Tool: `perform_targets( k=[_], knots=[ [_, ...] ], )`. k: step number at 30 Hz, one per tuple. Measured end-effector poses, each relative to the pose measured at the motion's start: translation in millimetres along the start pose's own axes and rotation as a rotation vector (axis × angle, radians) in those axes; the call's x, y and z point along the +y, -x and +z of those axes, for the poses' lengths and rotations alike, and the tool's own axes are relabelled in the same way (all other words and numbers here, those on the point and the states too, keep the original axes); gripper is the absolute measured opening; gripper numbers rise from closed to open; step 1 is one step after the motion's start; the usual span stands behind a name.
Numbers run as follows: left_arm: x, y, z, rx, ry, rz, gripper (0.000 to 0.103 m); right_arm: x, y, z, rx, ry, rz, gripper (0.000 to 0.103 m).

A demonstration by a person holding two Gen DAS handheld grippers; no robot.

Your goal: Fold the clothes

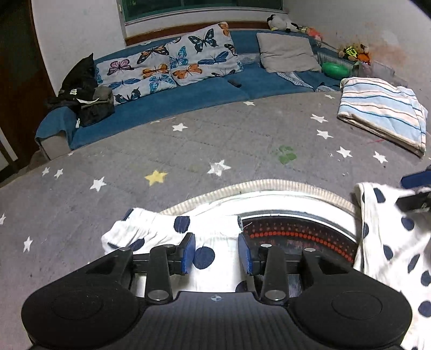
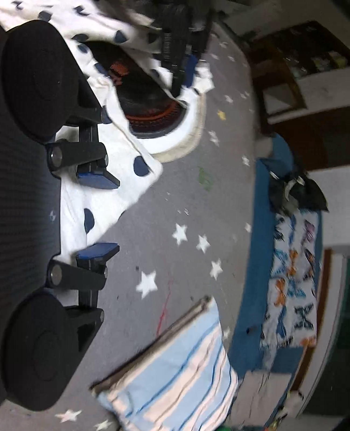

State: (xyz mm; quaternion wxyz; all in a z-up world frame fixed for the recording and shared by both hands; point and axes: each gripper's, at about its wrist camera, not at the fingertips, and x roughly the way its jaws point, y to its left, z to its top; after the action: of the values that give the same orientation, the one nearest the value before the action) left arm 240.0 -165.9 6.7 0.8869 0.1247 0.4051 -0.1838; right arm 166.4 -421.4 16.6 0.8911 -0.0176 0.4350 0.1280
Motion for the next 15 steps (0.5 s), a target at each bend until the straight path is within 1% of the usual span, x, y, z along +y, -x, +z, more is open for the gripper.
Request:
perform_targets(
  k=[2, 3, 4, 5, 6, 7, 9, 11, 15],
  knots=[
    [-1, -1, 2, -0.004, 0.004, -0.011, 0.029, 2, -5, 0, 0.009, 0.014, 0.008, 0.045],
    [-1, -2, 3, -0.008, 0.006, -0.017, 0.025, 2, -6, 0, 0.009, 0.019, 0.014, 0.042],
    [0, -2, 5, -0.012, 0.01, -0.024, 0.017, 3, -7, 0, 0.008, 0.025, 0.02, 0.032],
    [1, -3, 6, -0.017, 0.024, -0.033, 0.012, 5, -6, 0, 0.007, 0.031, 0.018, 0.023],
    [1, -3, 7, -0.022, 0.037, -0.043, 0.01, 7, -5, -1, 0.006, 0.038, 0.016, 0.01],
    [2, -3, 9, -0.027, 0.05, -0.052, 0.006, 11, -2, -1, -0.003, 0.058, 0.0, 0.004],
    [5, -3, 12, -0.039, 0.082, -0.071, 0.005, 18, 5, 0, -0.032, 0.093, -0.03, 0.002],
    [11, -2, 14, -0.064, 0.145, -0.098, 0.004, 26, 19, 0, -0.09, 0.114, -0.054, 0.002],
    [25, 3, 19, -0.117, 0.271, -0.143, 0.003, 49, 54, -3, -0.236, 0.199, -0.117, 0.002]
  ],
)
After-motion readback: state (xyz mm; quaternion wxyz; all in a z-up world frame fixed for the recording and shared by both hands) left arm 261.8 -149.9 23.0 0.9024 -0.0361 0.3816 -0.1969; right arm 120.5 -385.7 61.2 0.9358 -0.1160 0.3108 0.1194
